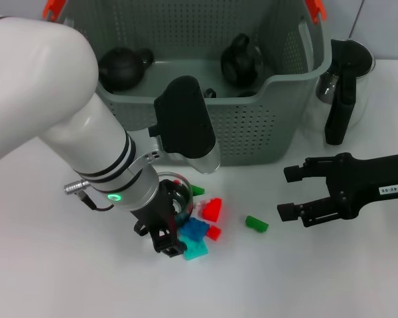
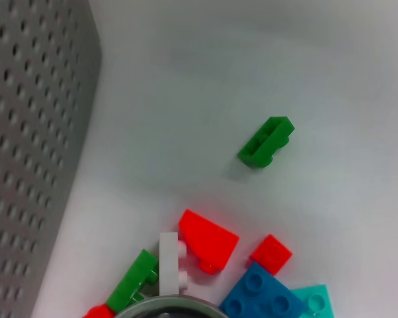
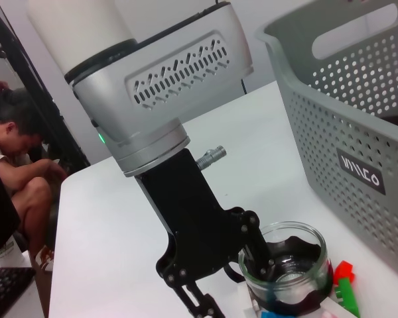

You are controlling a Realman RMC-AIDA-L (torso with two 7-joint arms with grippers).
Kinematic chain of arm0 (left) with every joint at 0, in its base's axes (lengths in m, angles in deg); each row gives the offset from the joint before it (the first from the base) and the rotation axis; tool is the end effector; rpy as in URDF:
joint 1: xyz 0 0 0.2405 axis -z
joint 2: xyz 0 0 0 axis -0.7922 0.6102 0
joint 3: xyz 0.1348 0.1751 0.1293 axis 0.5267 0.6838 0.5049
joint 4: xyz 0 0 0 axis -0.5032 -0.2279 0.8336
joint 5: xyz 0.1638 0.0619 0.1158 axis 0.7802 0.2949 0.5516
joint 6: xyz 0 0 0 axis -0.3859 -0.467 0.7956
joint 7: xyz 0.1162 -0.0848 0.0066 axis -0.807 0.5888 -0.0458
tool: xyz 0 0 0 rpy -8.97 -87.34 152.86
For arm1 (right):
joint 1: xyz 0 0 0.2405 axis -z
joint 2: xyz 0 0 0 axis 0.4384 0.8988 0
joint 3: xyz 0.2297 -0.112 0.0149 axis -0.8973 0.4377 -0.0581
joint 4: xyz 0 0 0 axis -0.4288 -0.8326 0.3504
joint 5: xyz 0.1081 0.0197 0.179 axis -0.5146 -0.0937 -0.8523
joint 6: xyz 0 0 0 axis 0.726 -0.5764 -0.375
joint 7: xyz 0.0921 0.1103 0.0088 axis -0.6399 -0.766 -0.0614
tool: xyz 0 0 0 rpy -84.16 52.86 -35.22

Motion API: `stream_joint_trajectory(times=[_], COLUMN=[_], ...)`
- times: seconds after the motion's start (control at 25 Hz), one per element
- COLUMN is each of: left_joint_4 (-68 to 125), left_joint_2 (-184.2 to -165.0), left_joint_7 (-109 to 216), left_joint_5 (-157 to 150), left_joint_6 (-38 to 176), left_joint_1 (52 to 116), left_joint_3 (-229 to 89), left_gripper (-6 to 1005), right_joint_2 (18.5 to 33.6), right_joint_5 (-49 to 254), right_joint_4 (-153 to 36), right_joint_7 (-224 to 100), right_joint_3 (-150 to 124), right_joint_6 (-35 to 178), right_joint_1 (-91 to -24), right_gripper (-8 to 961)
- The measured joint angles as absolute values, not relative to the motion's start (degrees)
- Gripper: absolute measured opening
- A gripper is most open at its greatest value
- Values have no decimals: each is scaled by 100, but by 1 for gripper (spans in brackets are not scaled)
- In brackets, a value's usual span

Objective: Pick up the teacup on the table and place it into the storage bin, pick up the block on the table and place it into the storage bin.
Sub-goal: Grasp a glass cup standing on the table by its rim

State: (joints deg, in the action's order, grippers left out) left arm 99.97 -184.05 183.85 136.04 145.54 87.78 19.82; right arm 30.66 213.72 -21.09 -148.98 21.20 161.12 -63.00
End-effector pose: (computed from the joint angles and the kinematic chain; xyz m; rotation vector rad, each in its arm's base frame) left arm -0.1601 0.3238 -0.0776 -2.8788 -0.3016 0.7333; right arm 0.2344 0.3355 0.0041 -3.0114 0.6664 0.4842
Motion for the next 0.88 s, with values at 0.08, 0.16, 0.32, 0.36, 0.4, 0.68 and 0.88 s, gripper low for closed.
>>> stream_joint_trajectory(times=[0.08, 0.16, 0.32, 0.36, 0.4, 0.68, 0.88], left_joint_4=[9991, 9989, 9980, 9977, 9976, 9967, 10050], left_joint_2=[-18404, -18404, -18400, -18400, -18401, -18412, -18413], left_joint_7=[18380, 18380, 18402, 18411, 18415, 18441, 18443], left_joint_5=[13606, 13608, 13642, 13687, 13708, 13754, 13756], left_joint_6=[14524, 14496, 14480, 14474, 14471, 14465, 14493], left_joint_1=[8780, 8781, 8795, 8802, 8805, 8824, 8825], left_joint_3=[1975, 1963, 1957, 1954, 1952, 1989, 1993], left_gripper=[591, 550, 468, 447, 408, 105, 50], right_joint_2=[3069, 3073, 3082, 3083, 3084, 3084, 3084], right_joint_5=[21372, 21372, 21372, 21372, 21372, 21372, 21373], right_joint_4=[-2108, -2109, -2108, -2108, -2108, -2108, -2108], right_joint_7=[-14898, -14898, -14898, -14898, -14898, -14898, -14898], right_joint_3=[2120, 2120, 2120, 2120, 2119, 2113, 2111], right_joint_6=[16113, 16113, 16113, 16115, 16121, 16127, 16117], right_joint_1=[-6310, -6320, -6329, -6329, -6329, -6318, -6310], right_gripper=[943, 943, 943, 943, 943, 942, 942])
